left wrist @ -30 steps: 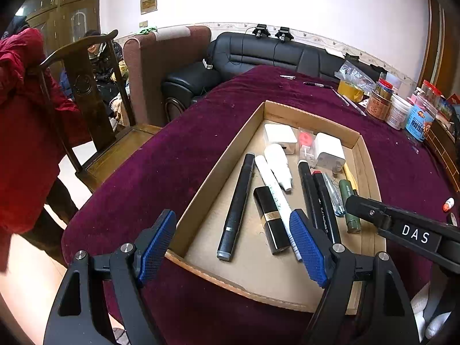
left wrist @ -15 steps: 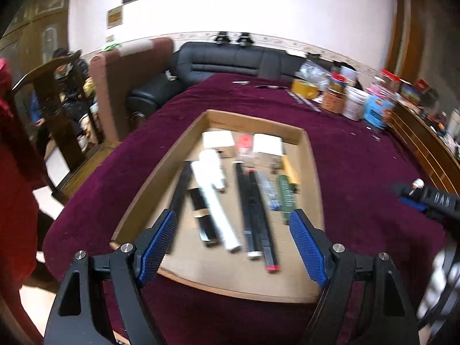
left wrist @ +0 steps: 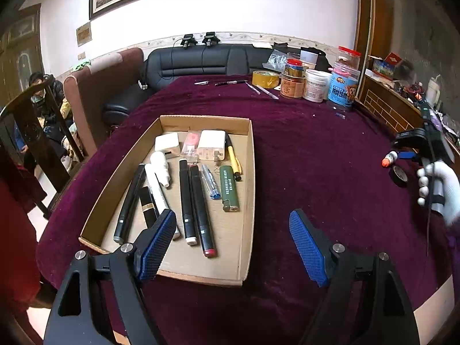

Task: Organize rigid objects
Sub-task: 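Withdraw both grippers from the tray toward the carpet, then grasp the orange-capped white bottle with the left gripper while the right grasps the black tape roll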

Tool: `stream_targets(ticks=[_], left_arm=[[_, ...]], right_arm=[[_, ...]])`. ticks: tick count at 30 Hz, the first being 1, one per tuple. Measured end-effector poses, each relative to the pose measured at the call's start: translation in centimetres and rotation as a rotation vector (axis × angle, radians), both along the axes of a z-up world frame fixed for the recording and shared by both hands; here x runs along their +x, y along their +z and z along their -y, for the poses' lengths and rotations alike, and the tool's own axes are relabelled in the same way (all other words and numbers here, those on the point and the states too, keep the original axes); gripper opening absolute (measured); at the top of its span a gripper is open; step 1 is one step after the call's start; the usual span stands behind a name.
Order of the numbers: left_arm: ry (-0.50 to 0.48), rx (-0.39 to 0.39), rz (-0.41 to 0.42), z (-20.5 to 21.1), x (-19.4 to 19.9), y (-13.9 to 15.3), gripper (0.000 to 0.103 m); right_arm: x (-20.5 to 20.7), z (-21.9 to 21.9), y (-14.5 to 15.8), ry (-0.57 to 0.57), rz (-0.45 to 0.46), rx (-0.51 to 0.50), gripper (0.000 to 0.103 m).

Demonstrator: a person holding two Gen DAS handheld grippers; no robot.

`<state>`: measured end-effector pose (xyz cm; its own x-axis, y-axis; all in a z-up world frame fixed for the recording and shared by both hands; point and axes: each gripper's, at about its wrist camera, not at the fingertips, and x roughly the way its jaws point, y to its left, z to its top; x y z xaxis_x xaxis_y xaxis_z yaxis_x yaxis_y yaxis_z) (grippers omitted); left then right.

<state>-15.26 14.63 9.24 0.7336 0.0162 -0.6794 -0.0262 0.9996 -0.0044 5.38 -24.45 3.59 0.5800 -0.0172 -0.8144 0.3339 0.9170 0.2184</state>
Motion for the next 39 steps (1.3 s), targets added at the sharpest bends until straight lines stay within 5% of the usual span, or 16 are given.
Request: stream_targets(ticks=[3,5,6,17,20,23,28,32,39], left_arm=[[-0.002,-0.006,-0.014,0.3,-0.1,-0.1,0.077],[-0.005,-0.010,-0.022,0.5,-0.1,-0.2,0.077],[-0.006,-0.013,-0.027,0.6,-0.1,-0.3,0.077],[-0.050,-0.056,-0.100,2.1,0.4,-1.8,0.077],[-0.071,-0.075,-0.124,2.4,0.4,-2.3,0.077],[-0.094,-0.096,-0.151,2.9,0.4,-2.7,0.077],[-0.152,-0.163,-0.218,4.0,1.1,-3.9,0.076],[-0.213,-0.196,-0.255,6.2,2.2,-4.5,0.076],[-0.242,-0.195,-0.268,10.1,5.7,-5.4,0.076]], right_arm=[[1.3,-0.3,-1.6,0.023,-0.066,-0.032,0.039],[0.8,-0.9,-2.0,0.047,-0.054,-0.043,0.023],[0.2,-1.5,-2.1,0.073,-0.047,-0.037,0.024],[-8.6,-13.3,-3.1,0.515,-0.107,0.199,0.025],[-10.4,-13.7,-3.0,0.566,-0.112,0.300,0.025],[-11.7,-9.9,-1.0,0.505,-0.016,0.337,0.027],[-12.8,-1.3,1.6,0.259,0.095,0.193,0.045],[-12.8,3.8,1.1,0.108,0.088,0.112,0.045],[-10.0,3.6,-0.7,0.096,0.049,0.047,0.045]])
